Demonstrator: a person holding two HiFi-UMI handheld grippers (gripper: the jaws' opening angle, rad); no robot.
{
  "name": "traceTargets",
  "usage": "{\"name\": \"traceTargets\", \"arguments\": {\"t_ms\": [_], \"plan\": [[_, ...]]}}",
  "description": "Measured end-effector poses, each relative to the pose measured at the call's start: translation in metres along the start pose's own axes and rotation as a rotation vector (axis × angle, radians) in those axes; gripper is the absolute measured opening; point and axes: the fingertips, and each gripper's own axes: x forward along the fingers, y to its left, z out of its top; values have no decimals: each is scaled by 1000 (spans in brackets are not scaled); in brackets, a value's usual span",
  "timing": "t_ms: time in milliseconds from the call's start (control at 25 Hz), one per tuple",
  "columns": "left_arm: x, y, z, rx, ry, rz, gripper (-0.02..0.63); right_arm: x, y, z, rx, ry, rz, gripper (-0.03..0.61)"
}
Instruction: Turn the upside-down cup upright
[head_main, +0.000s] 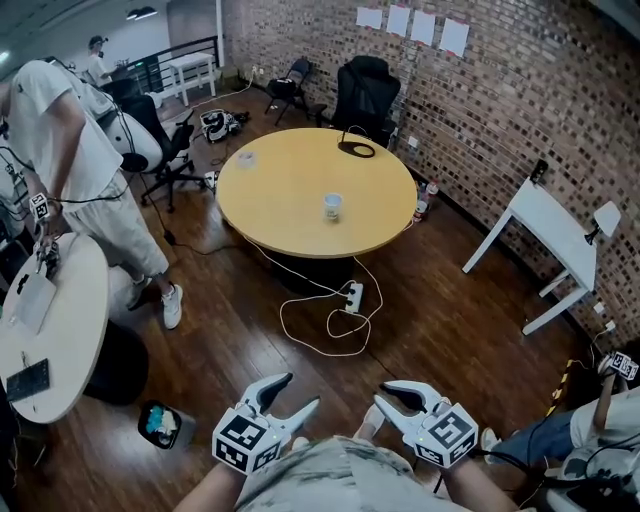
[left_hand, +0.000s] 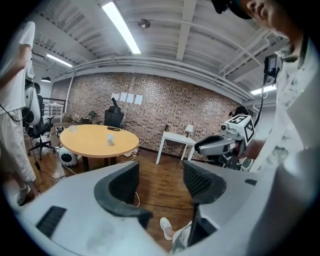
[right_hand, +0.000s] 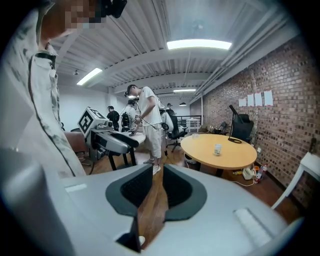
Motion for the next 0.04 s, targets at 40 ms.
{"name": "traceTargets", "arguments": {"t_ms": [40], "plan": [[-1, -18, 5, -3, 6, 11, 282, -18, 1, 3, 3, -5, 9, 65]]}}
